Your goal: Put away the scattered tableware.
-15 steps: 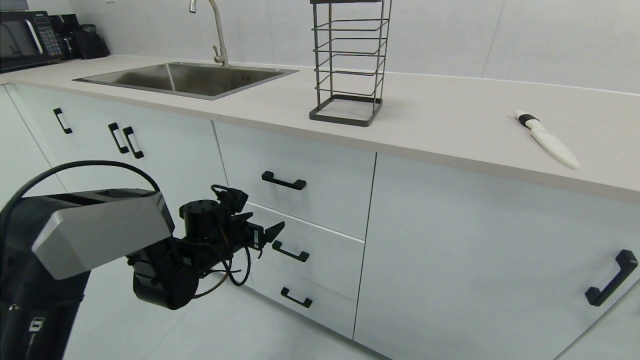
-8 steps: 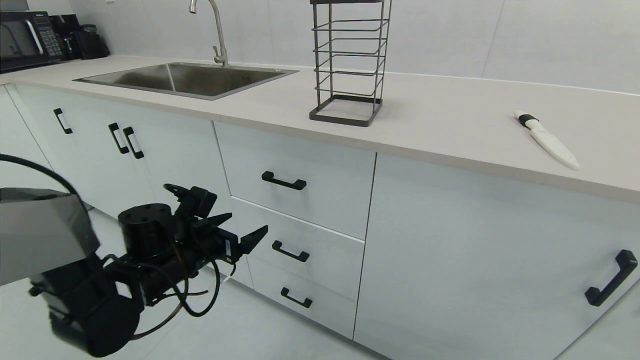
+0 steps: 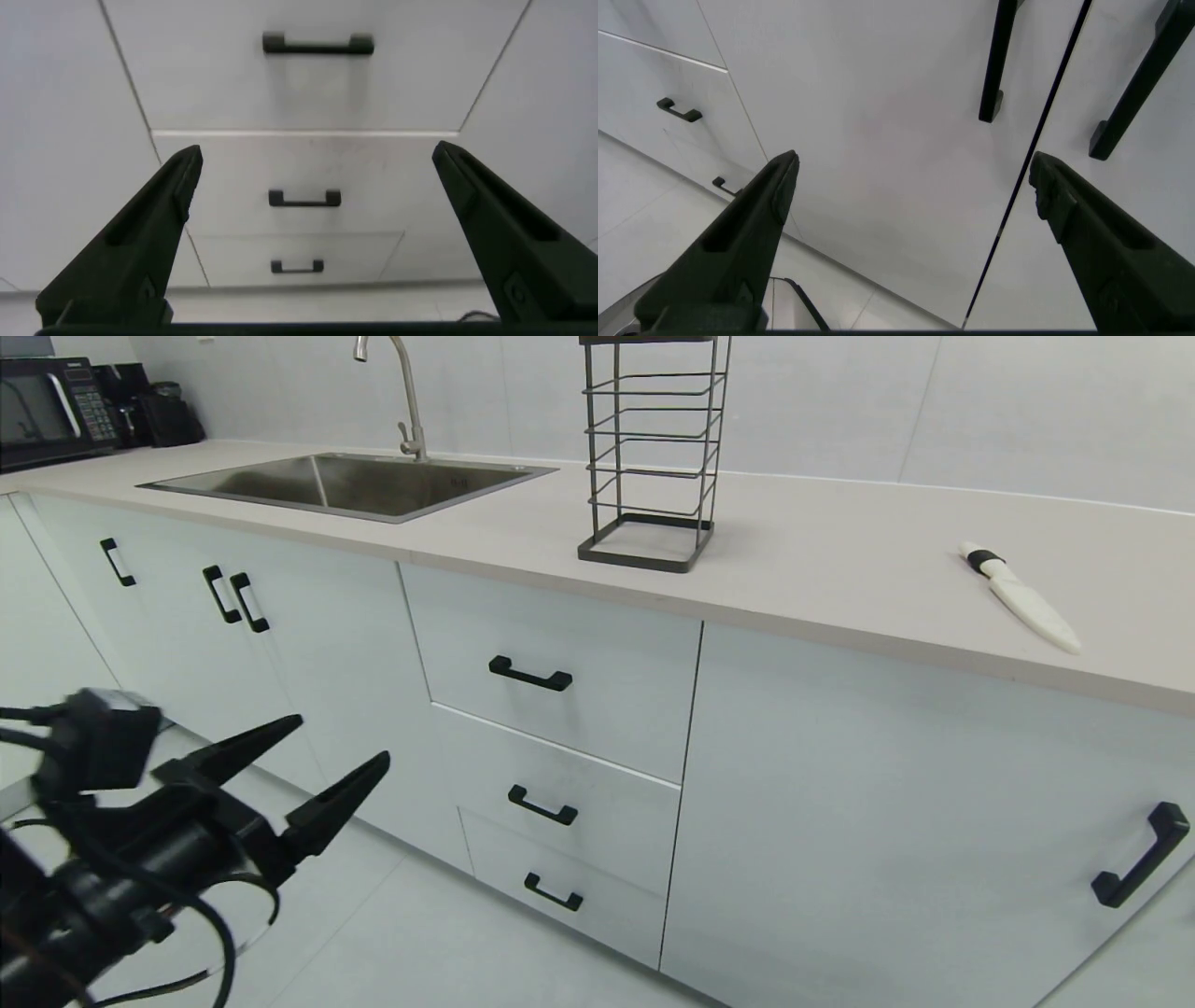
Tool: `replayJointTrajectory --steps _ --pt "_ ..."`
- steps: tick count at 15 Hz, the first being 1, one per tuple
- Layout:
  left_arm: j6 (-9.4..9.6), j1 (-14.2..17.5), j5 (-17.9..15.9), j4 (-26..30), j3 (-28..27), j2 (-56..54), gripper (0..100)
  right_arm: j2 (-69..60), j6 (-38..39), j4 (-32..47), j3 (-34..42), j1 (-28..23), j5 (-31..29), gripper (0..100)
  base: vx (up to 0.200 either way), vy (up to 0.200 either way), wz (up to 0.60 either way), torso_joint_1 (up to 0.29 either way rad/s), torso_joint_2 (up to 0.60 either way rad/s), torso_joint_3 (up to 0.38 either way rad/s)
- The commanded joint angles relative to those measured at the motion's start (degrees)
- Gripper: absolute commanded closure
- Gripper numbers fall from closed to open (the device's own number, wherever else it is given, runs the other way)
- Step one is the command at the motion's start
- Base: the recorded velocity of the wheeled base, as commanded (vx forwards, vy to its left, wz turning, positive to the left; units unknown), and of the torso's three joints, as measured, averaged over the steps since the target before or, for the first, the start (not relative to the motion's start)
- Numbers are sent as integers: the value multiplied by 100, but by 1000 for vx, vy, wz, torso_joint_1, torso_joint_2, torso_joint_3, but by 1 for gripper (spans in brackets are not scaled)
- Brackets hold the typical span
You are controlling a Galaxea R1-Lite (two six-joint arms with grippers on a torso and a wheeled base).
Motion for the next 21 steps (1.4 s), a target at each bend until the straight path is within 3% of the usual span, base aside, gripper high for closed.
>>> replayJointTrajectory --steps 1,5,8,9,12,14,16,17,19,21 --pt "8 425 -26 739 335 -2326 0 12 1 1 1 2 1 0 0 0 0 0 0 0" --pt "60 434 -26 2734 344 -4119 0 12 1 1 1 2 1 0 0 0 0 0 0 0" --pt "298 768 -26 4422 362 -5561 0 12 1 1 1 2 1 0 0 0 0 0 0 0" --pt "324 978 -26 5301 362 -6264 0 12 1 1 1 2 1 0 0 0 0 0 0 0" --pt "324 970 -34 6830 370 -7363 0 12 1 1 1 2 1 0 0 0 0 0 0 0" --pt "307 952 -52 7094 370 -7512 0 12 1 1 1 2 1 0 0 0 0 0 0 0" --pt "342 952 -368 7164 379 -7512 0 12 1 1 1 2 1 0 0 0 0 0 0 0" --pt "324 952 -360 7252 379 -7503 0 12 1 1 1 2 1 0 0 0 0 0 0 0" --pt "183 1058 -272 7524 362 -7556 0 3 10 1 1 2 1 0 0 0 0 0 0 0" --pt "113 1304 300 7568 370 -7740 0 3 10 1 1 2 1 0 0 0 0 0 0 0"
